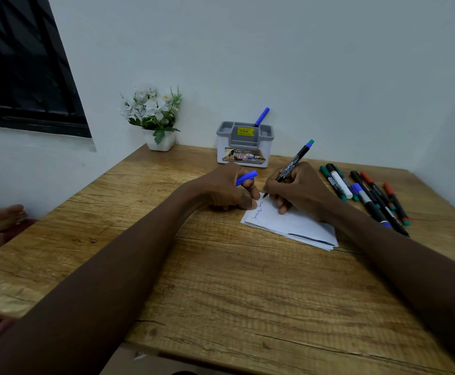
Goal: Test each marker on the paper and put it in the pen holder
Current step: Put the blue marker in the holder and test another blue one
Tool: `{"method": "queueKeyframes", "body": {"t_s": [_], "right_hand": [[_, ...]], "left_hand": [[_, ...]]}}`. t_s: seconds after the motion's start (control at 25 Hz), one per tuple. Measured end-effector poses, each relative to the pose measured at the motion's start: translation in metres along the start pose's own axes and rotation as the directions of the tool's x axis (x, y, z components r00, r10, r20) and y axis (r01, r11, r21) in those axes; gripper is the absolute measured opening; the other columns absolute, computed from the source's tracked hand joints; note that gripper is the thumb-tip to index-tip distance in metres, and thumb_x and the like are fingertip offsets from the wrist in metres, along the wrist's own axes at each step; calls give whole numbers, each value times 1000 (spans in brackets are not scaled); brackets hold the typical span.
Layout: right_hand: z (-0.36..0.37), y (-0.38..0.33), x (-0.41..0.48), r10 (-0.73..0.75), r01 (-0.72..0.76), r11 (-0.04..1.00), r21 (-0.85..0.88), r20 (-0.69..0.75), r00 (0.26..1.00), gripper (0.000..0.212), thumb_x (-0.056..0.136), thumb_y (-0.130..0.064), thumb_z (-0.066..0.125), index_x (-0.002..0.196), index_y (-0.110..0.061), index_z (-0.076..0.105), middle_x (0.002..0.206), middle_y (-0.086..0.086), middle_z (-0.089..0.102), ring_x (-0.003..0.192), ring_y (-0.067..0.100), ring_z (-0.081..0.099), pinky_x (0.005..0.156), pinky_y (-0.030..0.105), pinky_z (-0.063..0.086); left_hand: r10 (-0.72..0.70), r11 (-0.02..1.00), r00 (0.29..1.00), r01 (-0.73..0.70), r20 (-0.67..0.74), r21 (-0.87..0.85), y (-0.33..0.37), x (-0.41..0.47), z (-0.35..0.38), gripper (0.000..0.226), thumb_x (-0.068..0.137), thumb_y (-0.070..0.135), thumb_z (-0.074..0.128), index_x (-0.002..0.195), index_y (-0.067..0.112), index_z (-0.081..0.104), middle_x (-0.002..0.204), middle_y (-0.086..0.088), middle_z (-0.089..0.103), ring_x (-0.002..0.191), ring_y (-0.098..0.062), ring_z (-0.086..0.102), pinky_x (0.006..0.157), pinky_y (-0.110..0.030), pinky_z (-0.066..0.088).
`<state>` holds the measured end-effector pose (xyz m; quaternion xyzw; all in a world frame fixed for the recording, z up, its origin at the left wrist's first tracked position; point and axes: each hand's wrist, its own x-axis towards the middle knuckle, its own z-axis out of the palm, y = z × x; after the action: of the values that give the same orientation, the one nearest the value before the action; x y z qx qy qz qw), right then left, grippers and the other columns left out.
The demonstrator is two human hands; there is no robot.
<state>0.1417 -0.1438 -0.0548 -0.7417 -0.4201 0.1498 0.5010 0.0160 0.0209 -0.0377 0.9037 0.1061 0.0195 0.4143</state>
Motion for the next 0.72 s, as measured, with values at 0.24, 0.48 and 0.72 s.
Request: {"method": "queueKeyframes", "body": {"t_s": [0.24,0.48,0.72], "right_hand": [[-1,0,-1,21,-17,994,112,-31,999,17,90,-1,70,88,16,67,64,13,69,49,21,61,46,29,56],[-1,-4,-1,16,-14,947,322,-4,1000,21,91,2,74,108,5,62,70,19,66,49,19,62,49,31,60],[-4,-4,0,25,-12,885,465,-22,999,5,96,-5,69,96,-2,65,68,10,64,53,13,58,49,25,55]], "left_hand": [[-5,999,999,2,-48,-50,0,-3,2,31,90,22,75,104,-4,63,61,6,66,44,-7,53,43,-21,45],[-18,994,984,-2,-179,-111,-2,2,7,50,106,45,42,86,6,66,76,-17,68,47,-19,54,38,-23,40],[22,989,962,-61,-272,-134,-5,-2,12,20,99,29,65,107,16,78,60,-10,64,34,-7,45,37,-18,37]]}}
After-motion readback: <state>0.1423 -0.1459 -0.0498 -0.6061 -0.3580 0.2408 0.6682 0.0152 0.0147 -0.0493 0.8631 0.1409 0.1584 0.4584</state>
